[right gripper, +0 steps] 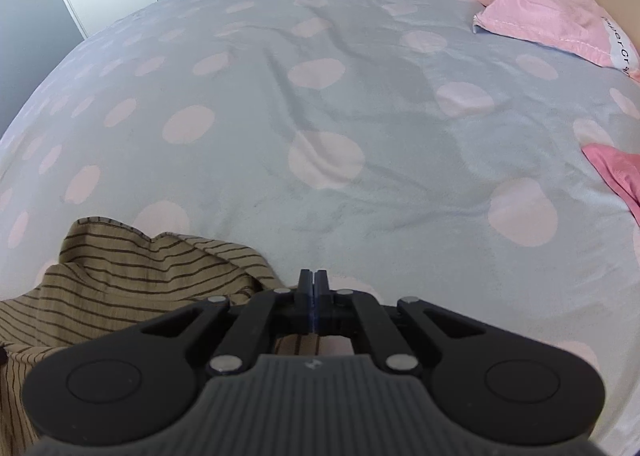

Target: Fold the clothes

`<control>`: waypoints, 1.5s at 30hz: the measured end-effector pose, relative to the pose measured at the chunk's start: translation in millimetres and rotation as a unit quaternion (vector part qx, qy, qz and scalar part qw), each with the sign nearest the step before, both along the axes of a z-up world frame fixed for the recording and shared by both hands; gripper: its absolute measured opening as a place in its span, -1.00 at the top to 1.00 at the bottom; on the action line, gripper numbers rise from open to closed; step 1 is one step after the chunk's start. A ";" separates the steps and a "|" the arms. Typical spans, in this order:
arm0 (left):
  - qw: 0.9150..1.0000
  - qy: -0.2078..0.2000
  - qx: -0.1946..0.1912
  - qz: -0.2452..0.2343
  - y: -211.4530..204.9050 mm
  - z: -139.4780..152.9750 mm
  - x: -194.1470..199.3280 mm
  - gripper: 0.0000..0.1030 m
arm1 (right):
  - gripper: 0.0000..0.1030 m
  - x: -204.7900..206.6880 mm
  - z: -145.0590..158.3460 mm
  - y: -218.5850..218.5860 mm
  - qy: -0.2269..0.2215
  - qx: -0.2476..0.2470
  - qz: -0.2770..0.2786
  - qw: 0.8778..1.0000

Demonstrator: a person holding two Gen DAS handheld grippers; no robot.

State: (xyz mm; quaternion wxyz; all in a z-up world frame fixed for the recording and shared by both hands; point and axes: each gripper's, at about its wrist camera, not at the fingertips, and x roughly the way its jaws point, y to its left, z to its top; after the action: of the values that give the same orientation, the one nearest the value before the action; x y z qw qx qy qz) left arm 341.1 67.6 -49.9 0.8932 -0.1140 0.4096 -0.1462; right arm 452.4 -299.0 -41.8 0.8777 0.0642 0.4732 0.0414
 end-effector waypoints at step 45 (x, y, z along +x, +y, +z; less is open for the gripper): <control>0.996 0.050 -0.077 0.011 7.4 -21.3 14.3 0.91 | 0.94 -294.7 -9.6 205.9 -0.097 -0.084 0.258 0.958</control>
State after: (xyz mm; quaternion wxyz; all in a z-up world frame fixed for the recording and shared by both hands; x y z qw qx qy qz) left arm 355.5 75.1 -71.2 0.8617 -0.1944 0.4400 -0.1619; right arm 157.6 -93.1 -51.4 0.8812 -0.1387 0.3877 0.2322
